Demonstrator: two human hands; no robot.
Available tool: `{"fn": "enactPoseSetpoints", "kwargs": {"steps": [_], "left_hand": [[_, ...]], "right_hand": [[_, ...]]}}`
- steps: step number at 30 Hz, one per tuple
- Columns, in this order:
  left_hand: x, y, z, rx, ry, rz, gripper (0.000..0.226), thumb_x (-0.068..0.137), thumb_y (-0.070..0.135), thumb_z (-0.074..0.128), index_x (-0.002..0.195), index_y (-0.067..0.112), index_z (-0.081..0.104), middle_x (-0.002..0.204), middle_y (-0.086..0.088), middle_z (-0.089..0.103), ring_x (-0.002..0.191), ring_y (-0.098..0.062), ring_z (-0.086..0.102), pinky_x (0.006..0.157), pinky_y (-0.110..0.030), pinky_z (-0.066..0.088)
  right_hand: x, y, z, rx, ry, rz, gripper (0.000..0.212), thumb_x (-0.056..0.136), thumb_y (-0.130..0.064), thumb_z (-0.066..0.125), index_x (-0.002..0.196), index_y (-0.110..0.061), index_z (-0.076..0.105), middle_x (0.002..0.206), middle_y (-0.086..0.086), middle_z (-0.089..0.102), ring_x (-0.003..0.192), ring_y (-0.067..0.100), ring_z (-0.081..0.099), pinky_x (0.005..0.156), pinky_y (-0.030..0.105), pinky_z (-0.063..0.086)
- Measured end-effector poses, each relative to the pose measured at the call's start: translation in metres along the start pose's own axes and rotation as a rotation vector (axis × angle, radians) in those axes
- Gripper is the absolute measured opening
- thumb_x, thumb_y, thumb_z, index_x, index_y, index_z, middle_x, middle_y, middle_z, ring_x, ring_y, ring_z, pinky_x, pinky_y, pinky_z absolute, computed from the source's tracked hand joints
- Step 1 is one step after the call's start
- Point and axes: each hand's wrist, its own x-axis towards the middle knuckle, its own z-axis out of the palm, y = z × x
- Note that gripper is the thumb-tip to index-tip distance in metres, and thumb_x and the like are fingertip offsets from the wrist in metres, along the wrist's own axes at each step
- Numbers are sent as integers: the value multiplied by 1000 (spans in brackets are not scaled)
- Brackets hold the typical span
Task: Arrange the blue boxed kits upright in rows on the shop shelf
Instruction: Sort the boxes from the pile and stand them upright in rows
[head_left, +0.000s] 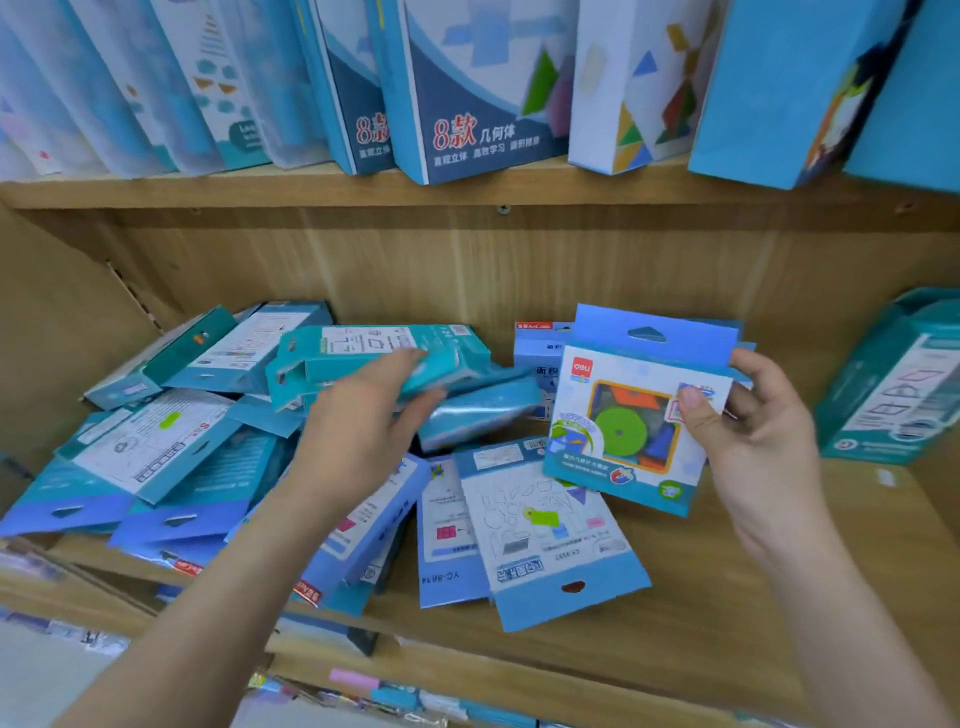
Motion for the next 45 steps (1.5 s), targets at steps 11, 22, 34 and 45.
{"fn": "enactPoseSetpoints", "kwargs": {"steps": [11, 22, 34, 45], "left_hand": [[12, 11, -29, -710, 184, -371, 13, 88, 21, 65, 101, 19, 63, 98, -1, 71, 87, -17, 71, 68, -41, 60], [-1, 64, -43, -739, 202, -151, 22, 86, 38, 65, 104, 26, 63, 95, 7, 70, 85, -11, 70, 65, -35, 60], [-7, 166, 23, -483, -213, 459, 27, 82, 40, 64, 106, 27, 58, 79, 27, 58, 73, 9, 55, 66, 0, 35], [-4, 160, 55, -347, -574, 535, 33, 89, 47, 57, 118, 32, 52, 105, 12, 65, 92, -5, 58, 76, -26, 46]], "right_hand": [[-9, 12, 4, 6, 70, -20, 36, 90, 1, 57, 118, -19, 47, 83, -23, 72, 79, -4, 67, 65, 13, 52], [2, -16, -58, -99, 208, -173, 36, 90, 3, 56, 103, -30, 49, 88, -24, 71, 83, -5, 66, 72, 13, 51], [-31, 13, -140, -240, 308, -164, 41, 88, 5, 58, 107, -29, 45, 110, 7, 63, 99, 12, 63, 89, 27, 50], [-1, -9, -144, -181, 47, -97, 40, 90, 9, 54, 112, -23, 46, 116, -1, 62, 104, 4, 60, 85, 18, 50]]}}
